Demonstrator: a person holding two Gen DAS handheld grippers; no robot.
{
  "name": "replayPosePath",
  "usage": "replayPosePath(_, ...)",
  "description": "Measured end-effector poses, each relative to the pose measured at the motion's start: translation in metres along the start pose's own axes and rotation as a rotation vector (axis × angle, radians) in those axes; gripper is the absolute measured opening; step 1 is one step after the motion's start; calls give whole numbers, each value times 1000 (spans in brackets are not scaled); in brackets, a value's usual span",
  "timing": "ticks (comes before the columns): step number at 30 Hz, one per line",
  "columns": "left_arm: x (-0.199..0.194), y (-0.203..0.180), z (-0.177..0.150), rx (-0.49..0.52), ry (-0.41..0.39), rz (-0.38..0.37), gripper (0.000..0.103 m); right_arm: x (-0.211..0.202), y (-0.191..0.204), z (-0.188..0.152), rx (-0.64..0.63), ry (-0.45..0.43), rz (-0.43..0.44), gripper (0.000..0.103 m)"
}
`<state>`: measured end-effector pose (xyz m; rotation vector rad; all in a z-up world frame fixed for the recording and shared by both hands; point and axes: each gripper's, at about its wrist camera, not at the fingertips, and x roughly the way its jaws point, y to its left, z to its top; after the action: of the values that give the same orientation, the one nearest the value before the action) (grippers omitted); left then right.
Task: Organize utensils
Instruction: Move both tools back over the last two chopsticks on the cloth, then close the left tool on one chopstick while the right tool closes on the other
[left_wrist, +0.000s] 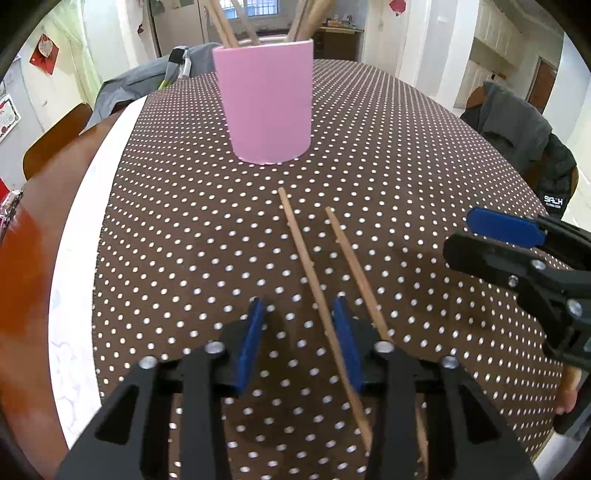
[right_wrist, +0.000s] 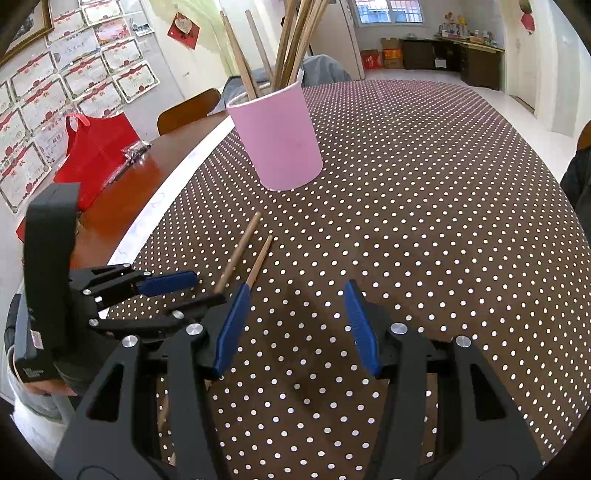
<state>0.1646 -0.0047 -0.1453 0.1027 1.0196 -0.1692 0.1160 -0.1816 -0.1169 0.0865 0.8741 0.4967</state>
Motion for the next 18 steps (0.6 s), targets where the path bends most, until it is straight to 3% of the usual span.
replayPosePath(13, -6, 30, -13, -8, 1, -21, 31, 51, 54, 1, -158, 176, -74, 53)
replayPosePath(16, -4, 31, -9, -3, 11, -22, 31, 59, 66, 4, -257, 232, -126, 47)
replayPosePath(18, -1, 32, -4, 0, 20, -22, 31, 63, 68, 9, -302, 271, -131, 36)
